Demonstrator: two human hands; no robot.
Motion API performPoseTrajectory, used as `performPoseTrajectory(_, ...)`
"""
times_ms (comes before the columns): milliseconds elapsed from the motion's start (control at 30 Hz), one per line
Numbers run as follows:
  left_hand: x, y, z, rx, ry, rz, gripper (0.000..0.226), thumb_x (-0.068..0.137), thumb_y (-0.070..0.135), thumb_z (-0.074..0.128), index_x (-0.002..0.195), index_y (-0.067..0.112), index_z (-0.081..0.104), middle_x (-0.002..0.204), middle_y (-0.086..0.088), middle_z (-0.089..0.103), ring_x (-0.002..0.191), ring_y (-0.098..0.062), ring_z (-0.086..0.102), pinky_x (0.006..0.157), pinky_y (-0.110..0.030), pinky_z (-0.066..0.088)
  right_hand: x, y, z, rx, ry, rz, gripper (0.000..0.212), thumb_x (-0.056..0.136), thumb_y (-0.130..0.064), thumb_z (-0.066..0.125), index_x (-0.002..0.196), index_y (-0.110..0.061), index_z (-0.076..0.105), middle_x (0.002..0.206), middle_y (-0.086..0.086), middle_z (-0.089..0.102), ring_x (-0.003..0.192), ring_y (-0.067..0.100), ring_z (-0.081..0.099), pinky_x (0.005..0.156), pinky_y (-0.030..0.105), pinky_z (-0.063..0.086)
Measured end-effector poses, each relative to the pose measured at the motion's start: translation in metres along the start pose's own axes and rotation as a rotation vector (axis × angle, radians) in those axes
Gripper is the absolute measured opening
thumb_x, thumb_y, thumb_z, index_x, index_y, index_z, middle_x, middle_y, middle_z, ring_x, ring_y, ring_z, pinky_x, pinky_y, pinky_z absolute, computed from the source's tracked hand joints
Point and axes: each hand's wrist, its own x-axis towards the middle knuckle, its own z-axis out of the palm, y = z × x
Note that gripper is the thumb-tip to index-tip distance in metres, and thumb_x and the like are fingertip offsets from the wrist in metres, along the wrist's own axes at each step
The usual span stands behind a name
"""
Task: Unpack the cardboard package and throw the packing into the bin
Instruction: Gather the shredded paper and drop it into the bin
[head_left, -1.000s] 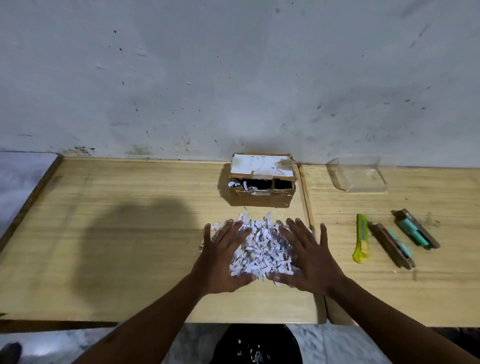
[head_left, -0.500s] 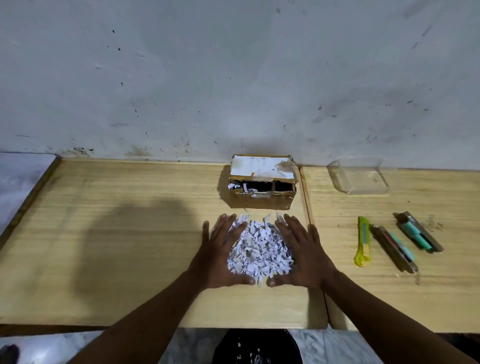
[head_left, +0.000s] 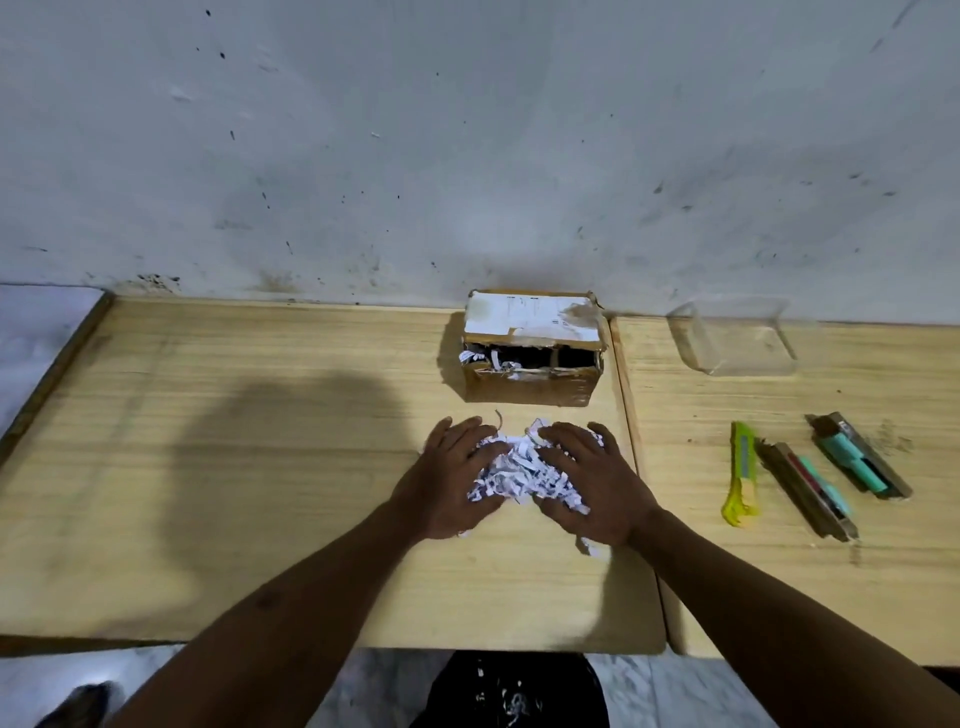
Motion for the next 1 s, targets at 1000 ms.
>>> performPoseTrajectory(1000, -0.113, 0.169, -0.001, -0.302, -0.207, -0.302, 0.037, 0.060, 0.033, 0.062, 0.093, 0.019, 0.069, 0.084, -0.002, 0.069, 0.081, -0.027, 0.066, 0.069, -0.031, 0.052, -0.152, -0.129, -0.024, 0.409, -0.044, 0.219, 0.030, 0.064, -0.029, 0.057, 0.094, -0.032, 0.052, 0.079, 0.004, 0.069, 0.070, 0.020, 0.062, 0.058, 0.017, 0.035)
